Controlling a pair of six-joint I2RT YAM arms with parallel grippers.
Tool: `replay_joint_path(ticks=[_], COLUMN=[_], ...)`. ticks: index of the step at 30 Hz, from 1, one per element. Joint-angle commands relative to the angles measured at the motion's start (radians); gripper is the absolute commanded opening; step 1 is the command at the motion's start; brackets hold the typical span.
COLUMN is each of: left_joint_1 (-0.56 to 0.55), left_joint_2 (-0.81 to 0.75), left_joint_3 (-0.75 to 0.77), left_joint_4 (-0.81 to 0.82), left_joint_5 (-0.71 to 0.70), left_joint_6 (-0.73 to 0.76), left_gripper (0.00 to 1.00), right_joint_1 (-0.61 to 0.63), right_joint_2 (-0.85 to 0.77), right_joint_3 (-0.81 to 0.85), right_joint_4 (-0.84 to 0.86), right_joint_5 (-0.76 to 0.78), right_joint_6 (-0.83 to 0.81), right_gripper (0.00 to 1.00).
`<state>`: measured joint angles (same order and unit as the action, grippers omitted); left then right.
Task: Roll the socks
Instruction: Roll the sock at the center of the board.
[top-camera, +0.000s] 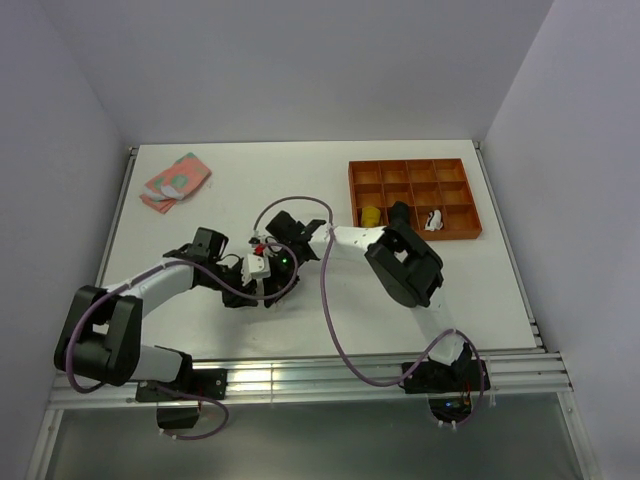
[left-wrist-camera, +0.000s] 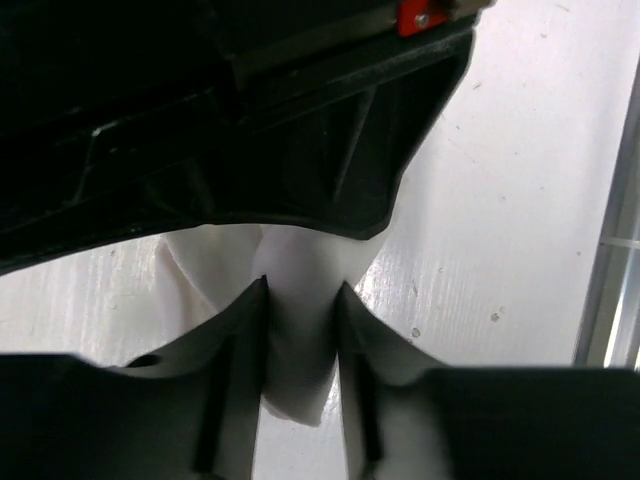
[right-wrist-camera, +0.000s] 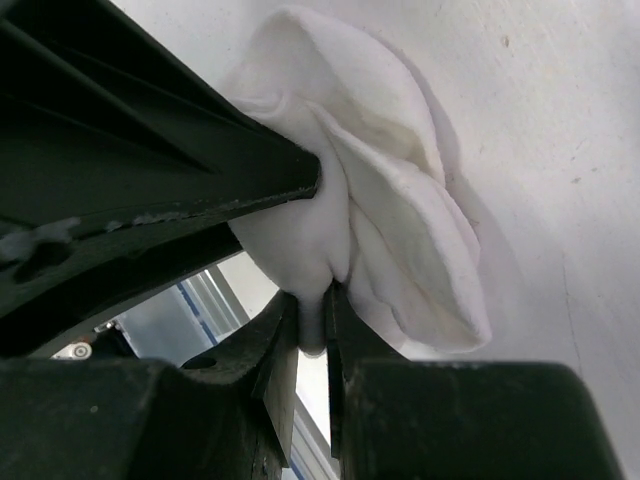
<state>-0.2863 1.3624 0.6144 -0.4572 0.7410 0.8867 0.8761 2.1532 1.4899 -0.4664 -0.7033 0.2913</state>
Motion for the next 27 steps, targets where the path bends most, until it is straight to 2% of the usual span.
replay_joint_path(ticks=[1, 2, 4, 5, 8, 11, 19, 22, 25, 27], left_joint_1=[-0.008, -0.010, -0.008, -0.008, -0.008, -0.008, -0.008, -0.008, -0.008, -0.007], left_joint_2=[0.047, 0.066, 0.076, 0.086, 0.128, 0.187, 0.297, 0.342, 0.377, 0.395], left_joint_3=[0.033, 0.041, 0.047, 0.054, 0.083, 0.134, 0.237, 0.304, 0.353, 0.373], left_joint_4=[-0.053, -0.063, -0.070, -0.083, -0.136, -0.187, -0.351, -0.417, -0.481, -0.512], left_joint_5=[0.015, 0.015, 0.015, 0.018, 0.029, 0.021, 0.000, -0.005, -0.008, -0.006], left_joint_6=[-0.005, 0.000, -0.003, -0.006, 0.003, 0.020, 0.063, 0.057, 0.052, 0.050], left_gripper=[0.33, 0.26, 0.19, 0.14, 0.06, 0.01, 0.00, 0.00, 0.00, 0.00], right_joint_1=[0.000, 0.001, 0.000, 0.001, 0.001, 0.001, 0.021, 0.060, 0.142, 0.220], right_joint_2=[-0.026, -0.035, -0.077, -0.098, -0.192, -0.309, -0.605, -0.702, -0.759, -0.771], right_joint_3=[-0.068, -0.098, -0.134, -0.181, -0.299, -0.441, -0.745, -0.786, -0.778, -0.763], right_joint_4=[0.058, 0.077, 0.126, 0.147, 0.254, 0.395, 0.626, 0.632, 0.600, 0.580], right_joint_5=[0.076, 0.080, 0.123, 0.169, 0.256, 0.303, 0.565, 0.699, 0.885, 0.955], right_joint_6=[0.038, 0.057, 0.081, 0.106, 0.161, 0.206, 0.305, 0.286, 0.241, 0.201], right_gripper=[0.17, 0.20, 0.25, 0.32, 0.45, 0.54, 0.56, 0.55, 0.56, 0.57])
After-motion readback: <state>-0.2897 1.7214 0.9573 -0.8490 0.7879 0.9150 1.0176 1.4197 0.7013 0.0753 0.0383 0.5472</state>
